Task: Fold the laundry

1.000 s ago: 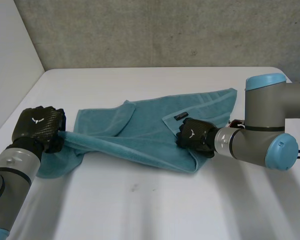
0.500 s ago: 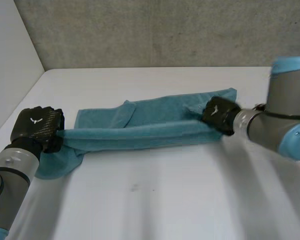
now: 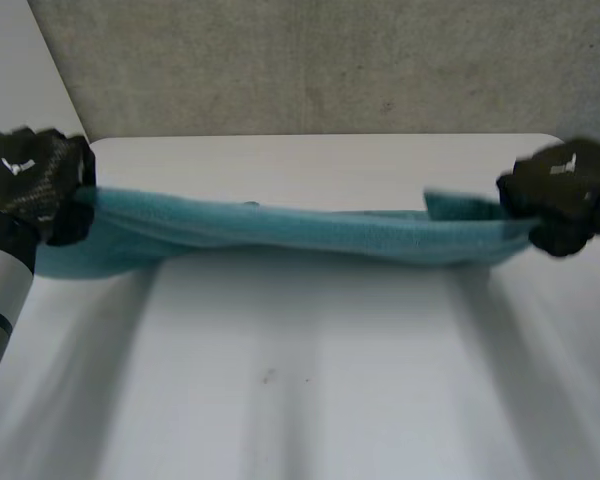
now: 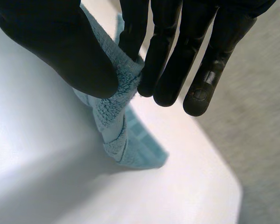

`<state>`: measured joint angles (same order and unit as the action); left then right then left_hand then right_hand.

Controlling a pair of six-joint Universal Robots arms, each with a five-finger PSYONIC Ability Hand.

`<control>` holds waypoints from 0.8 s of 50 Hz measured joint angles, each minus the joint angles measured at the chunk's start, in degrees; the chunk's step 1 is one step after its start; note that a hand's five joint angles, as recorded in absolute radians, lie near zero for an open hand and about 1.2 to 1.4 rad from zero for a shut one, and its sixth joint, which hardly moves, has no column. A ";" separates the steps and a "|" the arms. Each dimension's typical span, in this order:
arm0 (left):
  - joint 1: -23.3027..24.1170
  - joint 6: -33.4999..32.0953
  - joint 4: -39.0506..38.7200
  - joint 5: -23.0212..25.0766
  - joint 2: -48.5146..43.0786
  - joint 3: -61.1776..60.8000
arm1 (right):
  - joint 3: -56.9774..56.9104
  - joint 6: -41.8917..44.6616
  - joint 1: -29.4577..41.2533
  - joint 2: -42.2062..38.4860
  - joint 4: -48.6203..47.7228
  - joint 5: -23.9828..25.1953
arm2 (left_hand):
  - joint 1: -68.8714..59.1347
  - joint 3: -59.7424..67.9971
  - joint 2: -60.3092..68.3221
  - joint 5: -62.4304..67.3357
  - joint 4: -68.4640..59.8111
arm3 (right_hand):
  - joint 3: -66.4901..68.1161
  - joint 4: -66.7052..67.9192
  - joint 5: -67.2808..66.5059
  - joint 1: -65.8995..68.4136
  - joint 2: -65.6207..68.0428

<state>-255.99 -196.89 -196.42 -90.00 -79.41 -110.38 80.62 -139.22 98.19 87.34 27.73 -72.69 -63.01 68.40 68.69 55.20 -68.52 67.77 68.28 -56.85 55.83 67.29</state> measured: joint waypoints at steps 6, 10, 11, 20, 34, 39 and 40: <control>-0.76 -1.47 2.47 0.71 -6.91 0.06 | 4.73 3.94 -0.51 -4.42 2.77 -0.27 | 0.00 0.00 0.00 0.00 0.00 | 0.00 0.02 -0.02 0.00 0.00; -1.12 -5.35 3.09 1.38 -16.66 1.94 | 4.91 8.50 -0.29 -10.89 2.78 -1.81 | 0.00 0.00 0.01 0.00 0.00 | 0.00 0.01 -0.01 0.00 0.00; -1.12 -6.94 3.11 1.52 -19.90 3.15 | 3.60 9.39 -0.11 -13.25 2.37 -2.89 | 0.00 0.00 0.01 0.00 0.00 | 0.00 0.01 -0.01 0.00 0.00; 1.09 -13.89 1.63 1.56 -34.38 23.56 | -19.04 5.70 5.12 -26.07 -7.04 -10.48 | 0.00 0.01 0.06 0.00 0.00 | 0.15 0.02 -0.02 0.00 0.43; 3.67 -6.94 -24.35 -0.06 -30.72 50.14 | -39.97 -7.13 8.80 -23.36 -39.28 -14.68 | 0.00 0.02 0.07 0.76 -0.01 | 0.22 0.01 -0.27 0.26 0.44; 3.28 -5.83 -25.16 -0.72 -28.79 44.24 | -27.14 -7.89 8.34 -17.05 -43.24 -14.12 | 0.00 0.02 0.07 1.10 -0.01 | 0.22 0.02 -0.33 0.26 0.44; 3.21 -5.80 -24.61 -0.77 -28.67 42.77 | -24.84 -7.91 8.26 -16.21 -43.39 -13.97 | 0.00 0.02 0.07 1.10 -0.01 | 0.23 0.02 -0.33 0.26 0.50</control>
<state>-252.78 -202.69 -221.03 -90.77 -108.08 -67.61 55.78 -147.14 106.45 71.13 -15.66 -86.66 -63.01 68.42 68.76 56.30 -68.53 68.01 68.30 -57.18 56.09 67.80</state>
